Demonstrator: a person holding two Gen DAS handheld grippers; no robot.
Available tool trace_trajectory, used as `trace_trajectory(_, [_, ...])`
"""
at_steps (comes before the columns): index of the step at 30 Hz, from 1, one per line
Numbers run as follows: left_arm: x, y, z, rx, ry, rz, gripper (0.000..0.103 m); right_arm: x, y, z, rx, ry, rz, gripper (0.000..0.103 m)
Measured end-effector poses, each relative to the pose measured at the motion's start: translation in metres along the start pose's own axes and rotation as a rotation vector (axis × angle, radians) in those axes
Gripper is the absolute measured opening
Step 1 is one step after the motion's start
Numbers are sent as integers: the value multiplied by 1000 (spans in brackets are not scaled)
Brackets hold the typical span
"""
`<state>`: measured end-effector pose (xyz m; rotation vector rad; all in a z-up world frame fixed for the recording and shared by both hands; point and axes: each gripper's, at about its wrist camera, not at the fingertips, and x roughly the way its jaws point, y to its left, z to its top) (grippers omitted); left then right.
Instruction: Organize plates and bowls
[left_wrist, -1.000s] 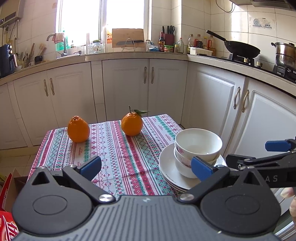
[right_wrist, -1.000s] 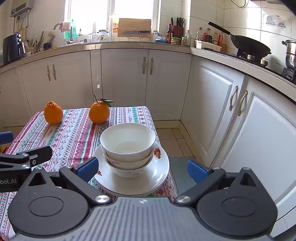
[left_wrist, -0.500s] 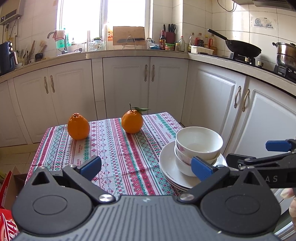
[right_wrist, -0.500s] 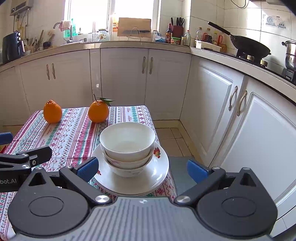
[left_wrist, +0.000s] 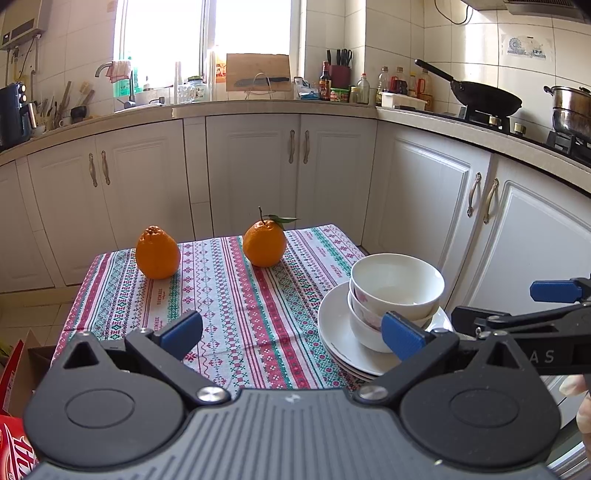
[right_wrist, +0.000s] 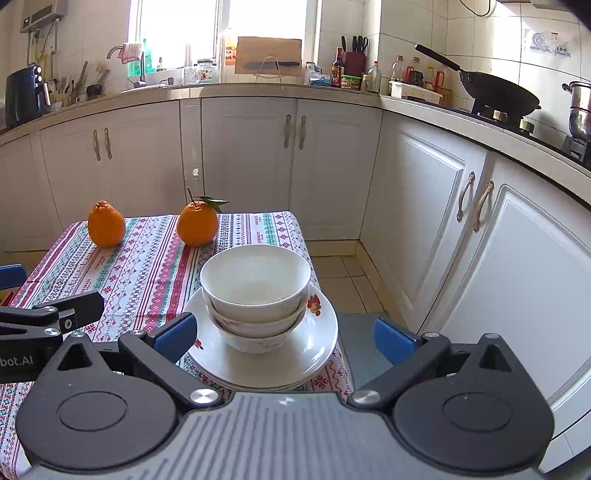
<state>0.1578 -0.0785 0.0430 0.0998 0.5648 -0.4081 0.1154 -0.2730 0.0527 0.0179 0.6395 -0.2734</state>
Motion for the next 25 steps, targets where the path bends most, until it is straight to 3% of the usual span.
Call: trace_trajectory(25, [-2,-1,1,-2,-1,-2,102,-2,1,0,-8,-9,-3,103])
